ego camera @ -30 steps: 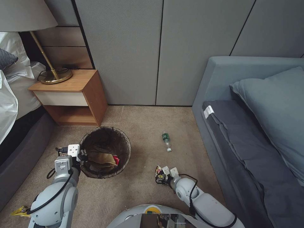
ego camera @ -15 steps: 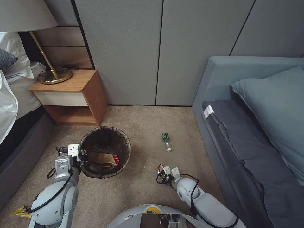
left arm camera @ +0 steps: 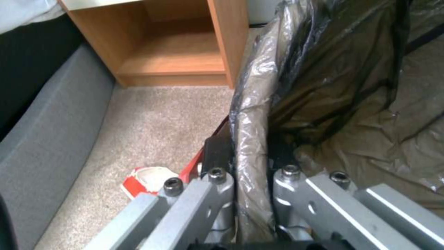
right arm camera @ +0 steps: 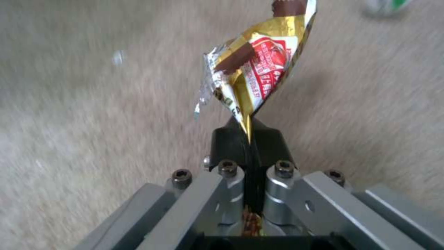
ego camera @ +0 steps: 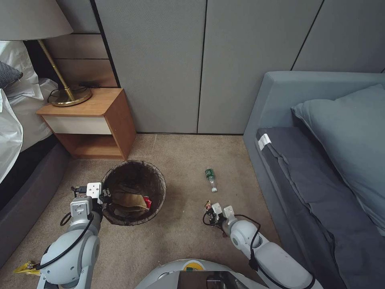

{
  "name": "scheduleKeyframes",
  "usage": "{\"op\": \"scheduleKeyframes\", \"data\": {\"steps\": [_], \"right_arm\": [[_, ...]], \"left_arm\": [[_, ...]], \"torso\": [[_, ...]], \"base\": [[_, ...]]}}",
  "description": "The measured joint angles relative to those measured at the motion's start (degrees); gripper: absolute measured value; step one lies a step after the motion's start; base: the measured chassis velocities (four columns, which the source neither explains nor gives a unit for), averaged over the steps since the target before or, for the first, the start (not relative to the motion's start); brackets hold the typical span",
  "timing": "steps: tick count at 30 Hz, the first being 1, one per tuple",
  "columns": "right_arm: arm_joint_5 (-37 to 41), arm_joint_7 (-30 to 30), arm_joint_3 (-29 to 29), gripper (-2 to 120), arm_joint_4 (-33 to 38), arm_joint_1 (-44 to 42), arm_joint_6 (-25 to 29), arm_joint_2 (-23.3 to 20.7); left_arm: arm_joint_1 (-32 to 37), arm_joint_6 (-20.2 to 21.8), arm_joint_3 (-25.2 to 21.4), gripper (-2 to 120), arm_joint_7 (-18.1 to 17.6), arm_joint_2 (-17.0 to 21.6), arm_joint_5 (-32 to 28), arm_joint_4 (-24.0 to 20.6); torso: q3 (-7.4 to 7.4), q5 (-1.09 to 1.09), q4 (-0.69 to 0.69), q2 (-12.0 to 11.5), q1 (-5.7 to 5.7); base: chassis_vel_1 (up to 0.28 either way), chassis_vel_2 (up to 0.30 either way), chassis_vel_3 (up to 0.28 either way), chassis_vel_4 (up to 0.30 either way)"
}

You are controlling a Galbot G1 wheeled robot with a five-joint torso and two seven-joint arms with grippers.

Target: Pick up the trash bin, then pick up the garbage from the floor and place it into the trash bin.

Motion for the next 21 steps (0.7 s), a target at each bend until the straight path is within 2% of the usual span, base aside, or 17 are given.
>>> {"op": "scheduleKeyframes", "data": {"steps": [2, 8, 9, 16, 21], "right_arm": [[0.5, 0.3, 0.9, 0, 1.2, -0.4, -0.2, -0.2], [5.1, 2.2, 7.7, 0, 13.2, -3.1, -1.7, -3.0], [5.1, 2.2, 7.7, 0, 13.2, -3.1, -1.7, -3.0], [13.9, 5.2, 13.4, 0, 28.9, -3.3, -3.3, -7.6], [19.3, 5.7, 15.1, 0, 35.4, -1.2, -3.0, -10.4]], "left_arm": [[0.0, 0.0, 0.0, 4, 0.0, 0.0, 0.0, 0.0], [0.1, 0.0, -0.1, 4, 0.1, 0.1, 0.1, -0.8], [0.1, 0.0, -0.1, 4, 0.1, 0.1, 0.1, -0.8], [0.3, 0.0, 0.0, 4, 0.2, 0.1, 0.3, -1.1], [0.4, 0.0, 0.2, 4, 0.3, 0.1, 0.6, -1.1]], "torso": [[0.00, 0.00, 0.00, 0.0, 0.00], [0.00, -0.01, -0.03, 0.0, 0.00], [0.00, -0.01, -0.03, 0.0, 0.00], [0.00, -0.01, 0.00, 0.0, 0.00], [0.00, -0.02, -0.01, 0.0, 0.00]], "base": [[0.000, 0.000, 0.000, 0.000], [0.000, 0.000, 0.000, 0.000], [0.000, 0.000, 0.000, 0.000], [0.000, 0.000, 0.000, 0.000], [0.000, 0.000, 0.000, 0.000]]}}
